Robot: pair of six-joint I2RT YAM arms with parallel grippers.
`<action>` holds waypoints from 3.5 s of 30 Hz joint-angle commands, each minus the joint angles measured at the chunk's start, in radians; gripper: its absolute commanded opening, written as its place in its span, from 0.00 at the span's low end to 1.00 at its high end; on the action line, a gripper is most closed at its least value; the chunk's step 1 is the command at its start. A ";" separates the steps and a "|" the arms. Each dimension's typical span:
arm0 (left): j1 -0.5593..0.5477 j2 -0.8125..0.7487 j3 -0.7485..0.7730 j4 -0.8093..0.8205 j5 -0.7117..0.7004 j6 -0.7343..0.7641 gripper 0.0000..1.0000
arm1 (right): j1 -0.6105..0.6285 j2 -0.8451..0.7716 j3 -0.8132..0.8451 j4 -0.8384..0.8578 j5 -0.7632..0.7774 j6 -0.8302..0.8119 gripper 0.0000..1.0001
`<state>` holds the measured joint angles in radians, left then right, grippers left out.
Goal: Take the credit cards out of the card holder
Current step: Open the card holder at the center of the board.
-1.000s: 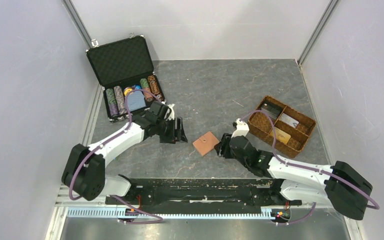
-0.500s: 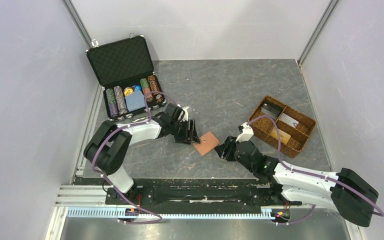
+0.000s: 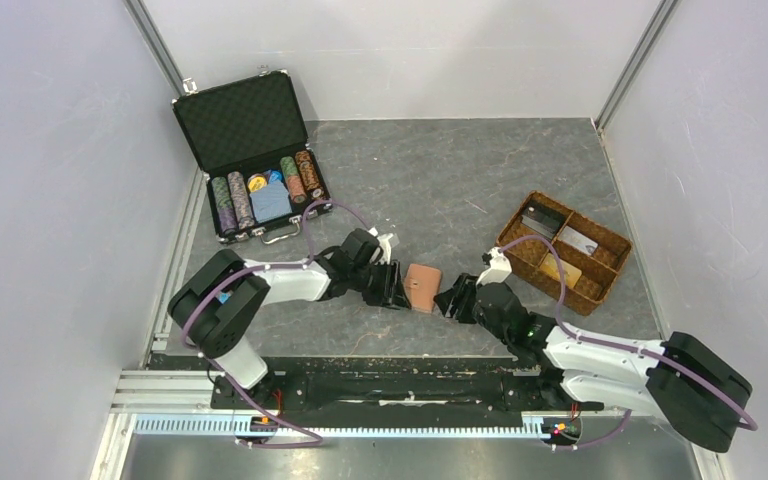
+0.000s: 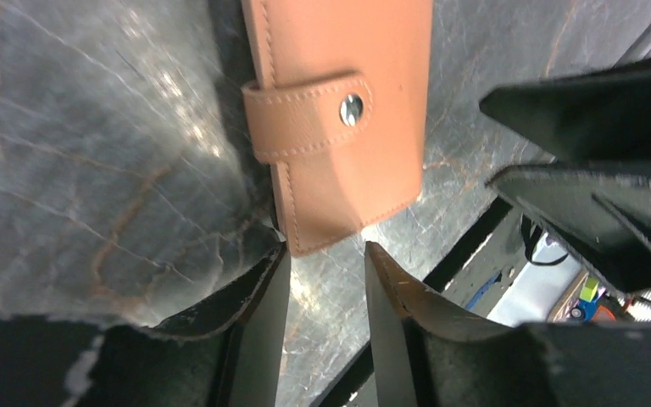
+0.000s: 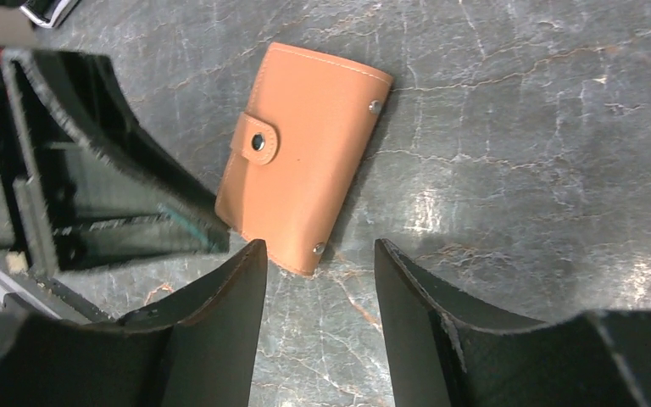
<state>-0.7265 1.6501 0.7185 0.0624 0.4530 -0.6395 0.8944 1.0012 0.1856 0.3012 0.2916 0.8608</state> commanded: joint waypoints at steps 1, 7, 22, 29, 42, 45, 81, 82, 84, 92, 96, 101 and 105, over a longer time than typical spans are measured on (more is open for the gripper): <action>-0.031 -0.108 -0.026 -0.002 -0.070 -0.058 0.48 | -0.041 0.029 -0.024 0.099 -0.066 -0.021 0.53; -0.031 -0.196 0.023 -0.110 -0.272 -0.059 0.54 | -0.067 0.095 -0.033 0.241 -0.173 -0.029 0.56; -0.031 -0.012 0.104 -0.105 -0.220 -0.008 0.48 | -0.069 0.277 0.056 0.250 -0.134 0.019 0.55; -0.031 -0.002 0.063 -0.078 -0.193 -0.007 0.42 | -0.069 0.320 0.045 0.320 -0.162 0.046 0.48; -0.047 -0.165 0.003 -0.157 -0.274 -0.061 0.49 | -0.067 0.237 -0.044 0.404 -0.207 0.020 0.00; -0.062 -0.219 0.049 -0.233 -0.336 -0.037 0.51 | -0.059 0.201 -0.066 0.400 -0.224 0.029 0.00; -0.074 0.008 0.023 -0.087 -0.308 -0.031 0.30 | -0.058 0.372 0.131 0.178 -0.106 0.038 0.45; -0.074 0.006 0.019 -0.081 -0.307 -0.033 0.30 | -0.058 0.378 0.126 0.195 -0.112 0.041 0.42; -0.074 0.001 0.012 -0.072 -0.305 -0.037 0.30 | -0.057 0.388 0.116 0.218 -0.117 0.050 0.37; -0.076 -0.018 0.010 -0.074 -0.301 -0.041 0.31 | -0.056 0.352 0.077 0.269 -0.117 0.019 0.00; -0.076 -0.075 0.081 -0.189 -0.339 -0.019 0.37 | -0.050 0.290 0.060 0.230 -0.124 0.016 0.00; -0.080 -0.142 0.174 -0.278 -0.361 -0.015 0.48 | -0.016 0.238 0.044 0.193 -0.112 0.052 0.00; -0.110 -0.131 0.219 -0.303 -0.357 -0.014 0.52 | 0.004 0.205 0.044 0.184 -0.089 0.071 0.00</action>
<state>-0.8059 1.5448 0.8650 -0.1959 0.1135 -0.6659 0.8795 1.2449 0.2352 0.4915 0.1802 0.9070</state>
